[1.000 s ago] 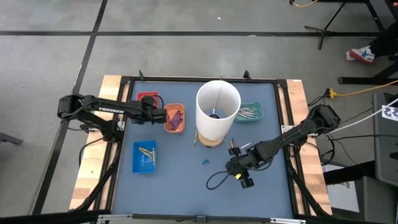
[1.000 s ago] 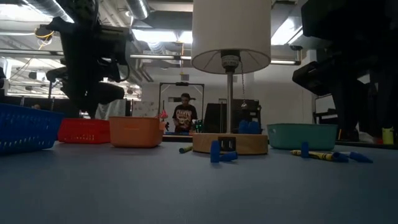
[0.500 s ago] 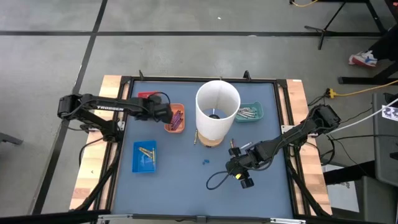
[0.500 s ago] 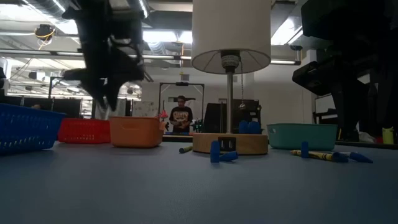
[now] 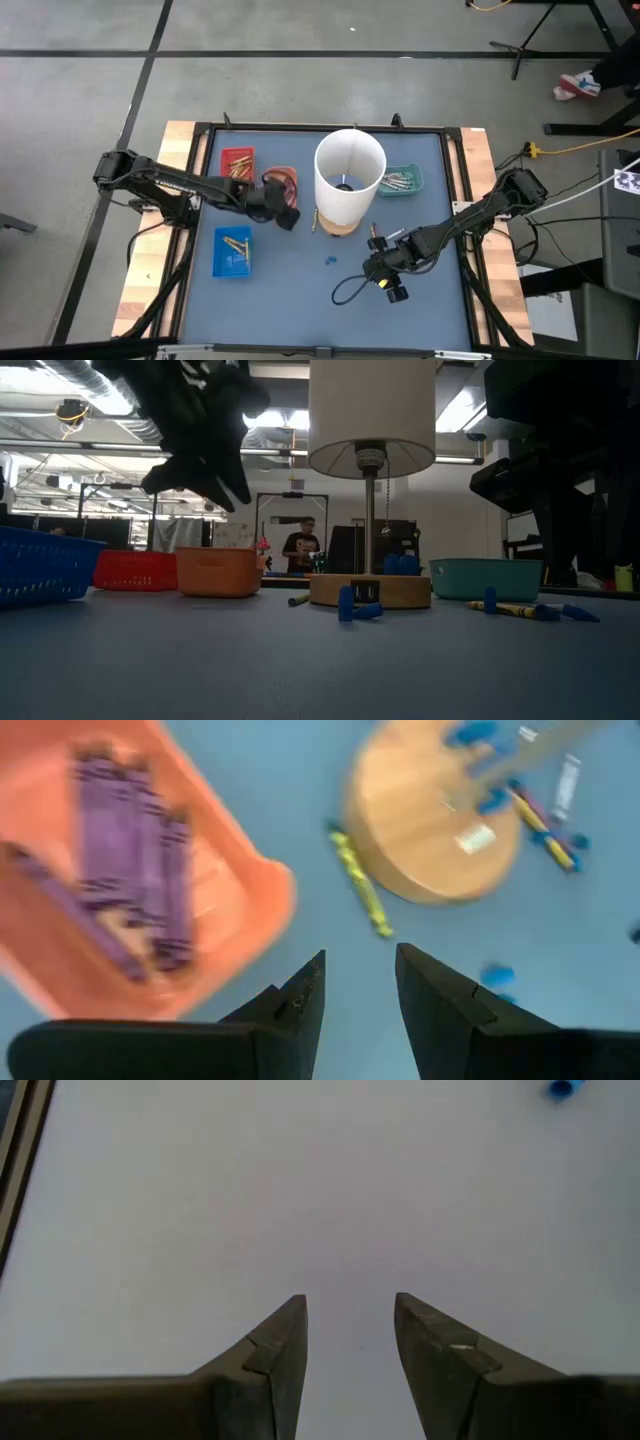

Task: Sort crayons
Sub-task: Put the green crayon into the red bin

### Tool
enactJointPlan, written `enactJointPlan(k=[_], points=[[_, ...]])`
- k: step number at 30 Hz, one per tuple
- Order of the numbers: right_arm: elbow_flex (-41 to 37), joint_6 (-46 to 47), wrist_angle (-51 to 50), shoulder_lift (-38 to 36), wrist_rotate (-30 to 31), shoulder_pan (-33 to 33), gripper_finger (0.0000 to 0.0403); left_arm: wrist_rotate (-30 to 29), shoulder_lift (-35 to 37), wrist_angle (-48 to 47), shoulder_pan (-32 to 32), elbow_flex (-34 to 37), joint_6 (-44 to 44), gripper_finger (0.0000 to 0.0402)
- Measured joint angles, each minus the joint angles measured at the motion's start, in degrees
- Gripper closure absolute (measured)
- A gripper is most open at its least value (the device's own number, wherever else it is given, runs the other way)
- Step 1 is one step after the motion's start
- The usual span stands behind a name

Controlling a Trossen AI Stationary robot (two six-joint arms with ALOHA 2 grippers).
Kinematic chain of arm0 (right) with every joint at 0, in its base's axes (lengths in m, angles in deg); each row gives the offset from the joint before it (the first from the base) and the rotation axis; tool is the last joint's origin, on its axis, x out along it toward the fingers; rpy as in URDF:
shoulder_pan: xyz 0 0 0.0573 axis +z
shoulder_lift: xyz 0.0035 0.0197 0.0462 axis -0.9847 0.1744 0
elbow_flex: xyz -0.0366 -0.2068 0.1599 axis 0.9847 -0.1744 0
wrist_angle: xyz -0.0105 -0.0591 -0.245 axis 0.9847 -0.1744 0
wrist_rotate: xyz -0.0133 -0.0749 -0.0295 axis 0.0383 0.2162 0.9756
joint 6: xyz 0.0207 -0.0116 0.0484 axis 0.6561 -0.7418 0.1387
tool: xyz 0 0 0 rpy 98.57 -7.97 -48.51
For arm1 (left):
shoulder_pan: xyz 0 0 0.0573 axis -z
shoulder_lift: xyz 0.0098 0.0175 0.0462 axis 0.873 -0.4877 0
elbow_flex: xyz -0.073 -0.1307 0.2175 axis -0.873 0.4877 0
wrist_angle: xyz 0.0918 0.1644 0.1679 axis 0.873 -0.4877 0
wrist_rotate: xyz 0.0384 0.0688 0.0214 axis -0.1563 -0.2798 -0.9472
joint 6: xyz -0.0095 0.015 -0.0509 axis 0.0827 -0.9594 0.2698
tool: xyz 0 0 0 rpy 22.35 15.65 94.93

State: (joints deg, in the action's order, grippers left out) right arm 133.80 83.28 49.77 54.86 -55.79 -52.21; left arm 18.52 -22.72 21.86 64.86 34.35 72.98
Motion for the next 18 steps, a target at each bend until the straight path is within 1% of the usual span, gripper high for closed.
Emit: enactJointPlan(k=[4,9,13,18], points=[[0.0,0.0,0.03,0.0,0.0,-0.01,0.0253,-2.37,-2.77,5.32,6.14,0.0,2.54,0.0294],[0.0,0.0,0.32,0.0,0.0,0.0,0.0253,-6.32,-7.91,10.8,11.37,0.0,6.29,0.0294],[0.0,-0.01,0.39,0.0,0.0,0.0,0.0253,-9.53,-12.48,15.41,13.27,0.0,7.85,0.0294],[0.0,0.0,0.39,0.0,0.0,-0.01,0.0253,-12.33,-17.29,20.58,13.21,0.0,7.88,0.0294]])
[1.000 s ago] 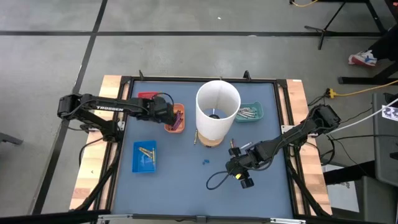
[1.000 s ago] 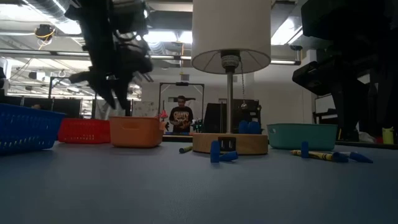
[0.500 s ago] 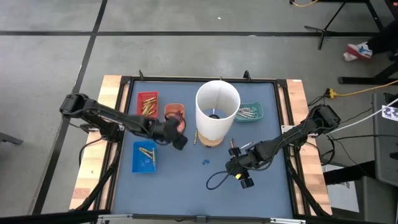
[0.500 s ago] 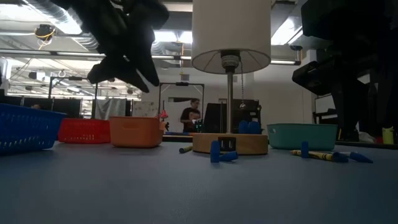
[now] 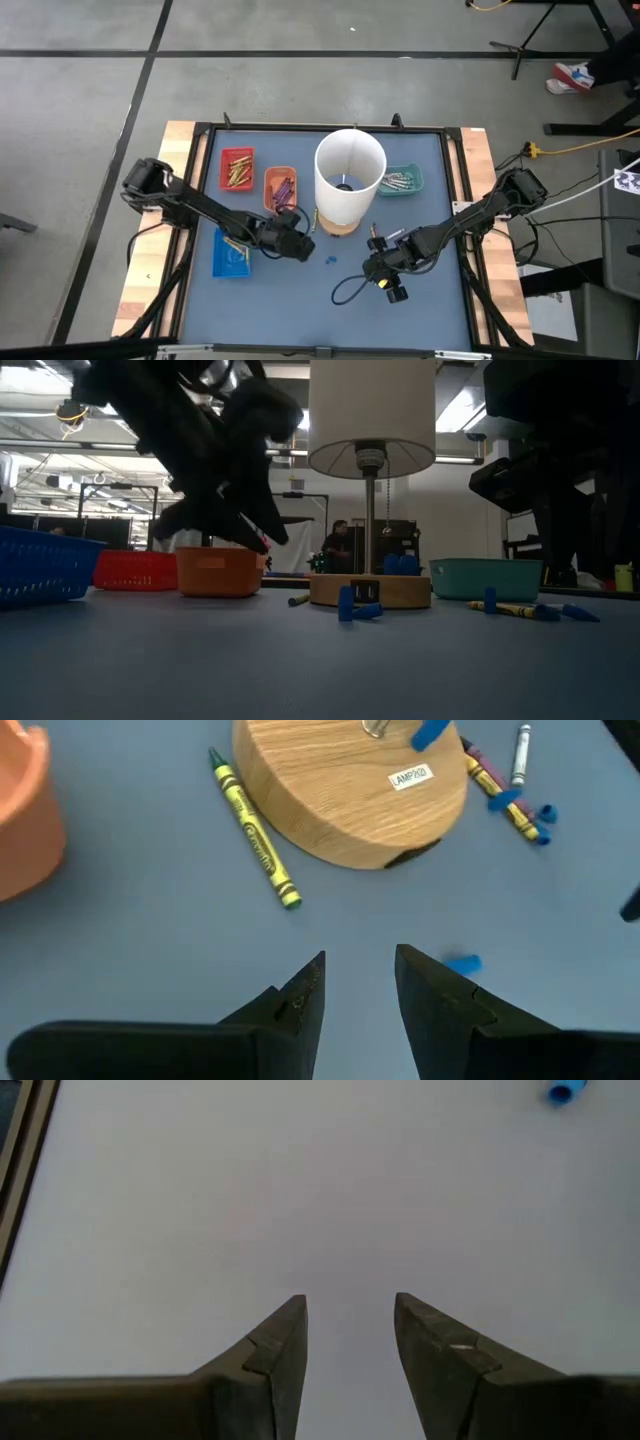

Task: Sort crayons
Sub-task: Put the green crayon into the red bin

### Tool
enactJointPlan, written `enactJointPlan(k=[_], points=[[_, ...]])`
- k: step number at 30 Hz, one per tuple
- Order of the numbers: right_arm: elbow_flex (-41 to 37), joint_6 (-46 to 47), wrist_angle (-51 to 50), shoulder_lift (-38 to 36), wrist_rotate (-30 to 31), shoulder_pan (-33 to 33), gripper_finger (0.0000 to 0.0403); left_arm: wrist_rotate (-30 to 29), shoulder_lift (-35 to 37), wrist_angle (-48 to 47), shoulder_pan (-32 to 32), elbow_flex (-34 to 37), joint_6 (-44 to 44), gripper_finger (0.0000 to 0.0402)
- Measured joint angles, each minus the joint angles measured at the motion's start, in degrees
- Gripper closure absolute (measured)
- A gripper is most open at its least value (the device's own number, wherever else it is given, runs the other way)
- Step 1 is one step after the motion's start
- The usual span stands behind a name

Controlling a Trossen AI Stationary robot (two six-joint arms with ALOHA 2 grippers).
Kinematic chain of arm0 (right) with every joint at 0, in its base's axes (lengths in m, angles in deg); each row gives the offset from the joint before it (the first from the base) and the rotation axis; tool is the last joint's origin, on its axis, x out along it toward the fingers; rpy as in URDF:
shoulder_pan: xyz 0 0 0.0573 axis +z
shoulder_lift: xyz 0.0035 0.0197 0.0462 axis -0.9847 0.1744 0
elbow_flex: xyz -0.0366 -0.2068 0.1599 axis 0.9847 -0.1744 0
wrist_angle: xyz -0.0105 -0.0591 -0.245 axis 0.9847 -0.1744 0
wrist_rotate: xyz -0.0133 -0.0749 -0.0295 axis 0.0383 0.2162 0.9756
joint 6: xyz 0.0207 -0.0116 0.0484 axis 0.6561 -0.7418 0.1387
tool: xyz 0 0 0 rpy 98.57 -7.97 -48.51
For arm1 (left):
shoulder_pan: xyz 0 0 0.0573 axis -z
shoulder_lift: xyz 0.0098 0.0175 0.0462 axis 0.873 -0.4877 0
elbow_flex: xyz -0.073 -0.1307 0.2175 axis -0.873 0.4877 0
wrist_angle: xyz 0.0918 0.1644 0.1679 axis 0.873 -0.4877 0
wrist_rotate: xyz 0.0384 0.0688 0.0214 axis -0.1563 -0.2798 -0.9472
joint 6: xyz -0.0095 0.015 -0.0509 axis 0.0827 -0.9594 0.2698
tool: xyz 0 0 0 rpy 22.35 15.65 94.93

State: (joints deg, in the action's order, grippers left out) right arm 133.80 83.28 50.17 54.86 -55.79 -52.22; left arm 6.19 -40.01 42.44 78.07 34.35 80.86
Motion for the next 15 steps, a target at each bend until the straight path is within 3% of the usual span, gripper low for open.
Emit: enactJointPlan(k=[15], points=[[0.0,-0.02,1.33,0.0,0.0,0.01,0.0253,-3.38,-7.21,6.98,-3.15,0.02,-0.39,0.0294]])
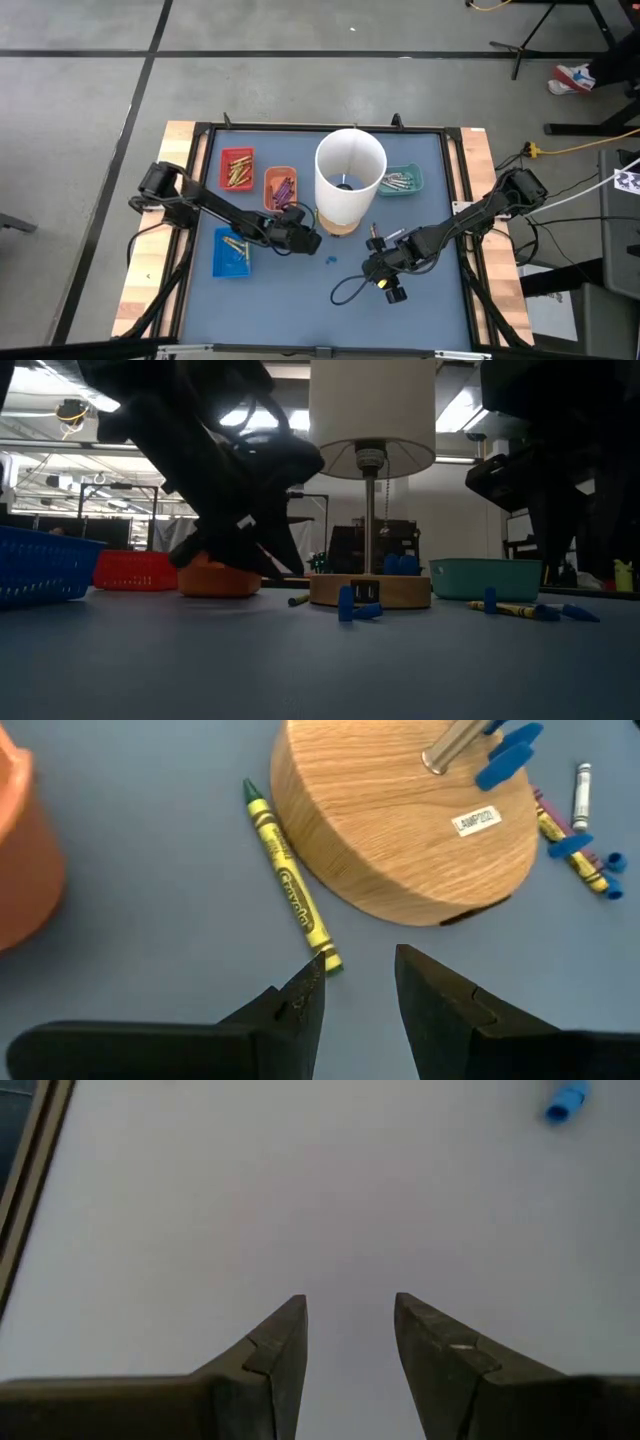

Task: Sort crayons
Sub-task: Put the green crayon into the red bin

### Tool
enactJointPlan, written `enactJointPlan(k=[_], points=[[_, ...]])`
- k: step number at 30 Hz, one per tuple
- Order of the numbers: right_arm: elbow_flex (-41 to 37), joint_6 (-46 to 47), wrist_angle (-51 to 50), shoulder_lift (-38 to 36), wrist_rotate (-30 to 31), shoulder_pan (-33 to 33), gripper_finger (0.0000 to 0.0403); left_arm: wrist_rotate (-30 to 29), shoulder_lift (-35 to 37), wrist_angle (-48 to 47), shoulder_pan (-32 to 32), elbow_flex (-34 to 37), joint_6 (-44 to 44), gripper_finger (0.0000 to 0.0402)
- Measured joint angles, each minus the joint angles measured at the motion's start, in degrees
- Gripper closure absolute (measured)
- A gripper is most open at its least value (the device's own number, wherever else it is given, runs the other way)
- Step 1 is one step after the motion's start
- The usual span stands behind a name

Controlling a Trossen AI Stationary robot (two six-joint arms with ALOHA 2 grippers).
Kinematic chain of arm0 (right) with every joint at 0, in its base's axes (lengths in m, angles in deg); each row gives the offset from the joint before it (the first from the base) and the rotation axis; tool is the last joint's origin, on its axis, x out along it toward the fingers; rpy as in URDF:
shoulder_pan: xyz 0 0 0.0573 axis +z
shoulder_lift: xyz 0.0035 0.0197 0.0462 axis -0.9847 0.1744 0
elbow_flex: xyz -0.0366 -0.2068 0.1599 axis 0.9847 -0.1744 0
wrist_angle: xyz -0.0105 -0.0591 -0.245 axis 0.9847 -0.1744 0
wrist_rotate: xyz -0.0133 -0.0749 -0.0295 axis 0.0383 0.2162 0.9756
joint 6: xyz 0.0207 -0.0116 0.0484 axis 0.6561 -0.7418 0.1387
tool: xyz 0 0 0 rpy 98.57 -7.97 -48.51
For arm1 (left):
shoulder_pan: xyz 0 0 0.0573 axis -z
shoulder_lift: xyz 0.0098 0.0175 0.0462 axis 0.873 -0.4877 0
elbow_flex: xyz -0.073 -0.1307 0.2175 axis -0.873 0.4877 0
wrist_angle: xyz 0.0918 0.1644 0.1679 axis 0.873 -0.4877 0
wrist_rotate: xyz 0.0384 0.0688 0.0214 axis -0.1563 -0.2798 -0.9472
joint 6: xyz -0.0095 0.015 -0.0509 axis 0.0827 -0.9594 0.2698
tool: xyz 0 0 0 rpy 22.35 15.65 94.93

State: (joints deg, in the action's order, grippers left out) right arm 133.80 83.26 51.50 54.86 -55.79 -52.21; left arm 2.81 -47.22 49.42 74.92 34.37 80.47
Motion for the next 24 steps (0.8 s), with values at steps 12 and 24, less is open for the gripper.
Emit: enactJointPlan(k=[12,24], points=[[0.0,-0.05,0.08,0.02,1.95,-0.01,0.0253,-2.83,-1.85,1.25,-0.87,0.0,-0.04,0.0294],[0.0,-0.02,0.09,0.02,1.97,0.0,0.0253,-2.87,-1.85,1.22,-0.86,0.0,-0.06,0.0294]])
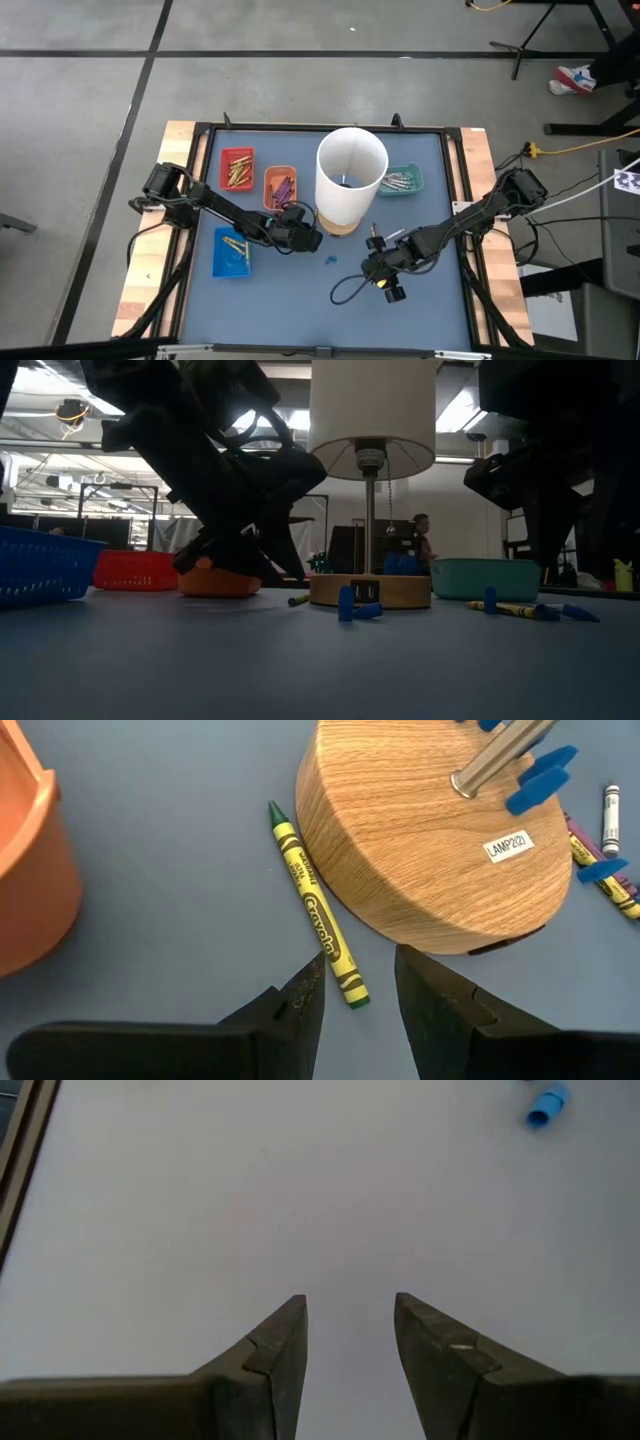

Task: Sort crayons
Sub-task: Put the green crayon into the red bin

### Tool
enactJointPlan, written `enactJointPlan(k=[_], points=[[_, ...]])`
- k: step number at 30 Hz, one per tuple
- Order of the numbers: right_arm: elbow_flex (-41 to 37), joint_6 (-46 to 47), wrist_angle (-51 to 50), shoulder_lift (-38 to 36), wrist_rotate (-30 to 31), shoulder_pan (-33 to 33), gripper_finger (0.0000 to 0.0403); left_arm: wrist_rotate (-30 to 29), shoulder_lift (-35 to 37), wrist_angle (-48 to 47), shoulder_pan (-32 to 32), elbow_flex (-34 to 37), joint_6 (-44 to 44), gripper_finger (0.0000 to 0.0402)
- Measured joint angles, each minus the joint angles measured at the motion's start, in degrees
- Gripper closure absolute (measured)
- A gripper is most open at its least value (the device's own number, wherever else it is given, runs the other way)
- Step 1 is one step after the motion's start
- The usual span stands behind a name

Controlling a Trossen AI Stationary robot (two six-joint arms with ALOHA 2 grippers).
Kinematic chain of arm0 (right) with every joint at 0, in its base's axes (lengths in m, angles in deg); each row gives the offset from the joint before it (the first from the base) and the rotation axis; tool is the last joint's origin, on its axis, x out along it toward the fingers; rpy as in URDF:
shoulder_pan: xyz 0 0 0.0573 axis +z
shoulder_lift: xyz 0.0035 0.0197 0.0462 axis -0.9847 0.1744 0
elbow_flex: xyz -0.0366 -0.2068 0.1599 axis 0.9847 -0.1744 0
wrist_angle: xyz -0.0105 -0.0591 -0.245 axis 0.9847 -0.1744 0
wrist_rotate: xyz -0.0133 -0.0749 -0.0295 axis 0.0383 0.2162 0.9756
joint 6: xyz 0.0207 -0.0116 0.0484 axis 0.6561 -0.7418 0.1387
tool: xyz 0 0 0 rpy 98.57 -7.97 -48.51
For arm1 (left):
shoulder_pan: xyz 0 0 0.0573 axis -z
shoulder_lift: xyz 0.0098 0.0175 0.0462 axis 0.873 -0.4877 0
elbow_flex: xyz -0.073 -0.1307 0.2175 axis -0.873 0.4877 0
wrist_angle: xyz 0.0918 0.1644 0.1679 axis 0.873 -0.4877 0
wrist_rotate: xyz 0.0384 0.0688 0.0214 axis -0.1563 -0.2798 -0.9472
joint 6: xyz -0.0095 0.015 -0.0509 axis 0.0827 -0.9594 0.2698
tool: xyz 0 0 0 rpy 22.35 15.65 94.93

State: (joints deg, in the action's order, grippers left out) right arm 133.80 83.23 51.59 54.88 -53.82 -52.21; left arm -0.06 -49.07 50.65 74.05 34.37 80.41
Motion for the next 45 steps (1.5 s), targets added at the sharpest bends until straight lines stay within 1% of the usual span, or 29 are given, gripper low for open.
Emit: enactJointPlan(k=[9,13,26,32,38,45], points=[[0.0,0.02,0.09,0.0,0.0,0.0,0.0253,0.35,-1.11,1.25,0.28,0.02,0.28,0.0294],[0.0,0.02,0.17,0.0,0.0,0.0,0.0253,-0.74,-1.05,1.96,0.28,0.0,0.26,0.0294],[0.0,0.01,0.35,0.0,0.0,0.0,0.0253,-1.34,-1.29,2.58,0.19,0.0,-1.09,0.0294],[0.0,0.02,0.63,0.0,0.0,0.0,0.0253,-1.26,-3.76,3.3,0.17,-0.02,-1.08,0.0294],[0.0,0.0,1.04,0.0,0.0,0.0,0.0253,-2.4,-5.55,4.88,0.21,-0.04,-1.16,0.0294],[0.0,0.0,1.2,0.0,0.0,-0.01,0.0253,-2.21,-5.66,4.67,0.21,-0.04,-2.2,0.0294]])
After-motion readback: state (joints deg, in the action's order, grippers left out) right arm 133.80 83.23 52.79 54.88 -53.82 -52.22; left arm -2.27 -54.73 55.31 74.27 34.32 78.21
